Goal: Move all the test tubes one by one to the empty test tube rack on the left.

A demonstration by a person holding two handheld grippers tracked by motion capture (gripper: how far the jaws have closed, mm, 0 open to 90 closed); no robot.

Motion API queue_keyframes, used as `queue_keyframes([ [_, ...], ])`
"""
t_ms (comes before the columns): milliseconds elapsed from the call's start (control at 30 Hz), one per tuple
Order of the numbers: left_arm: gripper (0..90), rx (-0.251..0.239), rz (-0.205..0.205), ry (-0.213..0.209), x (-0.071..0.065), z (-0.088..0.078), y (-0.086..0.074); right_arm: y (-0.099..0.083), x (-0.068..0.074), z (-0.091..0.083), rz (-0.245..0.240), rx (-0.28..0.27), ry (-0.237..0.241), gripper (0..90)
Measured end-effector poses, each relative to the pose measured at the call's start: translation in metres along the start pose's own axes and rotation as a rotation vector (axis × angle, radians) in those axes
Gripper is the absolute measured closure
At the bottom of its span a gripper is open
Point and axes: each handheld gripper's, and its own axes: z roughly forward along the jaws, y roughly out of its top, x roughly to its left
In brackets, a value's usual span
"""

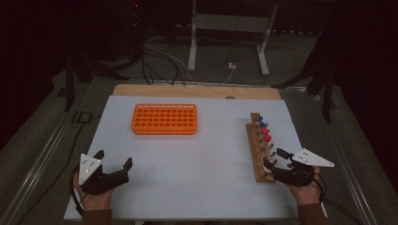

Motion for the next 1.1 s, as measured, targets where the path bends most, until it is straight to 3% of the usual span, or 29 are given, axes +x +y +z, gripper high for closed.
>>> queue_keyframes([
  [33,0.7,-0.001,-0.001,0.001,0.0,0.0,0.0,0.0,0.001,0.0,-0.008,0.003,-0.001,44.3],
  [67,0.7,-0.001,0.0,0.0,-0.001,0.0,0.0,0.0,0.001,0.0,-0.008,0.003,-0.001,44.3],
  [100,0.7,0.0,-0.001,0.001,0.0,0.0,0.0,0.0,0.003,0.001,-0.026,0.004,-0.005,54.9],
  [133,0.7,0.0,-0.001,0.001,0.0,0.0,0.0,0.0,0.003,0.001,-0.029,0.008,-0.004,58.6],
  [300,0.7,0.005,-0.001,0.0,0.0,0.001,-0.001,-0.001,0.004,0.003,-0.035,0.025,0.002,70.1],
  [833,0.7,0.017,0.01,-0.018,-0.004,0.004,-0.002,0.002,0.008,0.006,-0.06,0.034,-0.009,75.6],
  [1100,0.7,0.017,-0.036,-0.047,-0.004,0.004,-0.001,0.012,0.011,0.0,-0.075,0.021,-0.011,75.7],
])
